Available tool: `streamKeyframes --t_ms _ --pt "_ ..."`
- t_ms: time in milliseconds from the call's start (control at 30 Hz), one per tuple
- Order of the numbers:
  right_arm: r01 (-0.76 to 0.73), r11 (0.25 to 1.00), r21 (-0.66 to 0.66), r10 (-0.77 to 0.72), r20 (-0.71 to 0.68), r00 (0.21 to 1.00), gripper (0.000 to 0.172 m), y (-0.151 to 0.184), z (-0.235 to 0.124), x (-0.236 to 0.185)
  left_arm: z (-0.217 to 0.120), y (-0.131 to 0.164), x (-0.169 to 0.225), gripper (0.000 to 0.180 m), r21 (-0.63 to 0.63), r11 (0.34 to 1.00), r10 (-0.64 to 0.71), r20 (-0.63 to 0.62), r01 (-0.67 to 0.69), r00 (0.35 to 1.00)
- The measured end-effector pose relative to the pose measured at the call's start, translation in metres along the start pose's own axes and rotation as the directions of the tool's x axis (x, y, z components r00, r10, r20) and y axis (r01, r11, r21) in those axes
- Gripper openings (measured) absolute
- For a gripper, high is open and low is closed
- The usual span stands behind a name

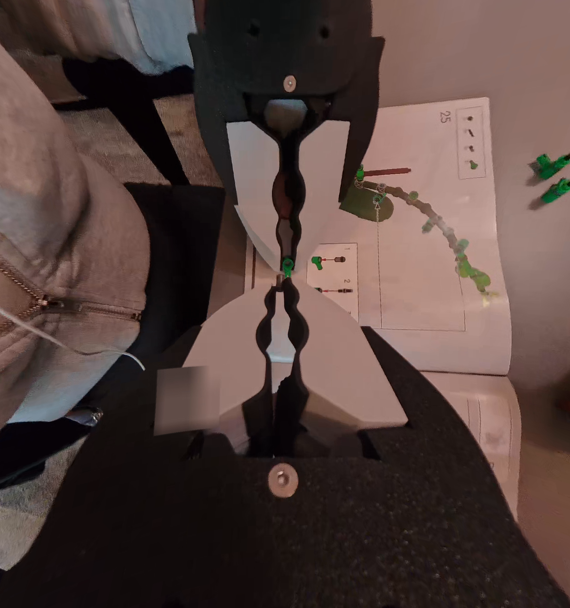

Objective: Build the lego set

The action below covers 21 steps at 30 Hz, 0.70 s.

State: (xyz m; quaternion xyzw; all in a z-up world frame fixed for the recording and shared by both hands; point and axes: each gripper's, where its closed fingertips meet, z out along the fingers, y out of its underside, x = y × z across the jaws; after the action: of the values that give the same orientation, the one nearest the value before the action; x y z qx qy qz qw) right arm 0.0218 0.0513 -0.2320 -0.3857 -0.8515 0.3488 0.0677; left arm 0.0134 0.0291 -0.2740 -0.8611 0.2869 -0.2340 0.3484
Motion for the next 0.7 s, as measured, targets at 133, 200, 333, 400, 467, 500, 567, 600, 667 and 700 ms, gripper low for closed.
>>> streamKeyframes --t_ms 133,200,333,400,467,500,567,600,667,700 --pt "-0.017 0.998 -0.068 0.018 0.015 1.0 0.004 0.006 0.015 -0.002 0.001 0.0 -0.001 0.006 -0.005 1.0 0.006 0.012 -0.006 1.0" --pt "0.008 0.993 -0.116 -0.008 -0.003 1.0 0.004 0.013 0.02 -0.002 0.001 0.001 -0.001 0.006 -0.009 1.0 0.014 0.02 -0.014 1.0" --pt "0.016 0.989 -0.145 -0.016 0.002 1.0 0.004 0.013 0.024 -0.001 0.001 0.001 -0.001 0.006 -0.037 0.998 0.055 0.028 -0.054 0.998" --pt "0.005 0.989 -0.145 -0.005 0.006 1.0 0.004 0.012 0.024 0.002 0.001 0.001 -0.001 0.006 -0.073 0.993 0.095 0.04 -0.092 0.995" --pt "-0.009 0.988 -0.154 0.011 0.013 1.0 0.004 0.011 0.025 0.004 0.002 0.001 -0.002 0.006 -0.098 0.989 0.12 0.052 -0.115 0.991" --pt "-0.013 0.987 -0.162 0.016 0.02 1.0 0.004 0.011 0.026 0.003 0.003 0.0 -0.002 0.006 -0.104 0.988 0.123 0.055 -0.117 0.991" --pt "-0.021 0.984 -0.178 0.025 0.02 0.999 0.004 0.014 0.027 0.004 0.004 0.0 -0.002 0.006 -0.109 0.988 0.118 0.052 -0.112 0.992" --pt "-0.025 0.982 -0.186 0.029 0.019 0.999 0.004 0.015 0.027 0.005 0.004 0.0 -0.002 0.006 -0.11 0.988 0.116 0.048 -0.11 0.992" --pt "-0.044 0.984 -0.171 0.05 0.026 0.998 0.003 0.014 0.027 0.005 0.004 0.0 -0.002 0.006 -0.115 0.988 0.113 0.046 -0.107 0.993" --pt "-0.054 0.982 -0.182 0.059 0.025 0.998 0.004 0.016 0.027 0.005 0.004 0.0 -0.002 0.006 -0.12 0.987 0.117 0.048 -0.111 0.992"
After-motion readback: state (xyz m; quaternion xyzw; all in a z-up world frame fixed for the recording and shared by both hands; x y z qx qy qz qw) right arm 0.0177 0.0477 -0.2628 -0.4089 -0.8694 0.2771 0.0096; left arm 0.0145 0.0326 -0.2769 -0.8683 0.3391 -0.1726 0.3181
